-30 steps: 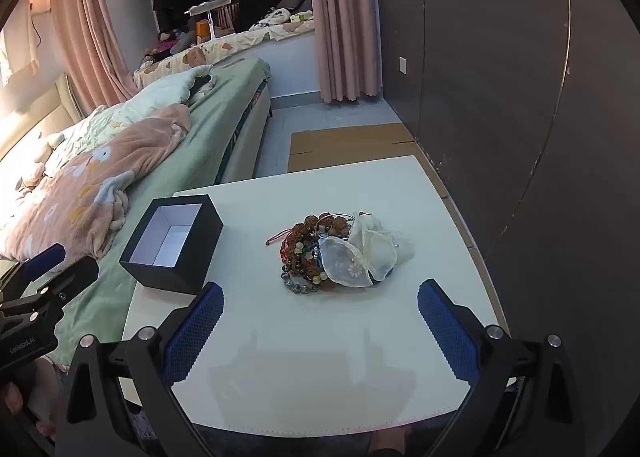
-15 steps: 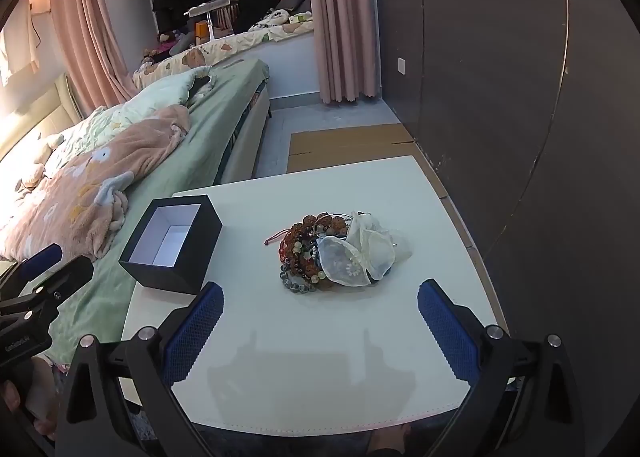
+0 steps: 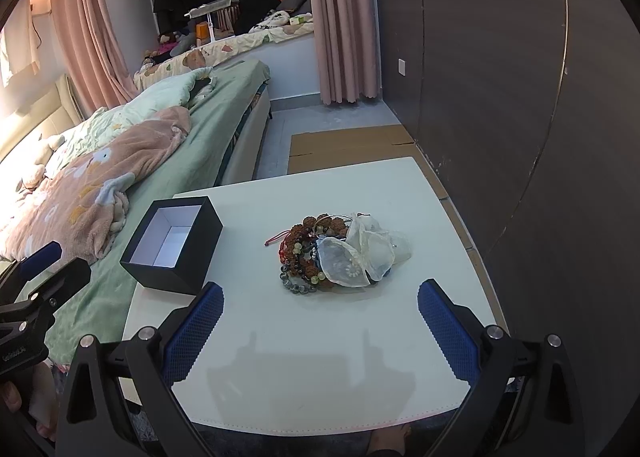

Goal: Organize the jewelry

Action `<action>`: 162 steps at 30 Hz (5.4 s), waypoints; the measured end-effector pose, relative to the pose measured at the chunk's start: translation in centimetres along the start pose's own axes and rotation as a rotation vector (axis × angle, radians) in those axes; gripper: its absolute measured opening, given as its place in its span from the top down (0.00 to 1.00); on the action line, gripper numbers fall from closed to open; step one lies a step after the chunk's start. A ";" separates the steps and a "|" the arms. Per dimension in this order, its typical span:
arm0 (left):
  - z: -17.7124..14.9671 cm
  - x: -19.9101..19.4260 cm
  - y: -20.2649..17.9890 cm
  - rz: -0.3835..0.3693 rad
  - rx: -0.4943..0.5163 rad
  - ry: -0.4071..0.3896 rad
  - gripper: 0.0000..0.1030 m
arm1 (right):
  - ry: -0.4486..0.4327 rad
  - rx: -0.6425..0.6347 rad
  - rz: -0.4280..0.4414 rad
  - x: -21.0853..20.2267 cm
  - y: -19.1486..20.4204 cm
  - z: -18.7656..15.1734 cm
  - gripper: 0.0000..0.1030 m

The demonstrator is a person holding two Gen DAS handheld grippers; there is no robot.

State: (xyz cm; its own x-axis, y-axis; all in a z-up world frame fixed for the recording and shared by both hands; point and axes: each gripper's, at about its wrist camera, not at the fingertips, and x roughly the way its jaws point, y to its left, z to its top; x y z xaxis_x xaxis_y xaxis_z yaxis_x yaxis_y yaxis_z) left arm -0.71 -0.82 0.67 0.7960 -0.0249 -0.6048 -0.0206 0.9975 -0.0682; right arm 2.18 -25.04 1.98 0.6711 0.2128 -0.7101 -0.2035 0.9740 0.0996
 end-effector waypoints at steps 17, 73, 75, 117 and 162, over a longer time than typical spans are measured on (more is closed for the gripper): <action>0.0 0.1 0.1 0.001 -0.006 -0.009 0.05 | 0.000 0.004 0.000 0.0 -0.1 0.1 0.07; 2.4 3.5 -2.8 -0.135 -0.049 -0.003 0.05 | -0.006 0.199 0.006 0.6 -5.0 2.5 0.07; 2.5 3.9 -3.2 -0.148 -0.048 0.001 0.07 | 0.010 0.272 0.042 1.1 -6.2 2.6 0.09; -0.2 18.0 -8.5 -0.334 -0.130 0.345 0.64 | 0.207 0.516 0.178 13.8 -8.8 5.1 0.94; 4.3 8.6 3.3 -0.223 -0.301 0.095 0.92 | -0.043 0.448 0.500 7.9 -1.6 5.5 0.94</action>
State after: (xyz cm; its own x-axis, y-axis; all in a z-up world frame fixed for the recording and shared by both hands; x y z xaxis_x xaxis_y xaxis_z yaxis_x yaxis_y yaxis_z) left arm 8.67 2.51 -1.28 0.7414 -0.2594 -0.6189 -0.0414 0.9028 -0.4281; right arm 11.73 -24.48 0.10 0.6026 0.6403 -0.4764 -0.1880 0.6940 0.6950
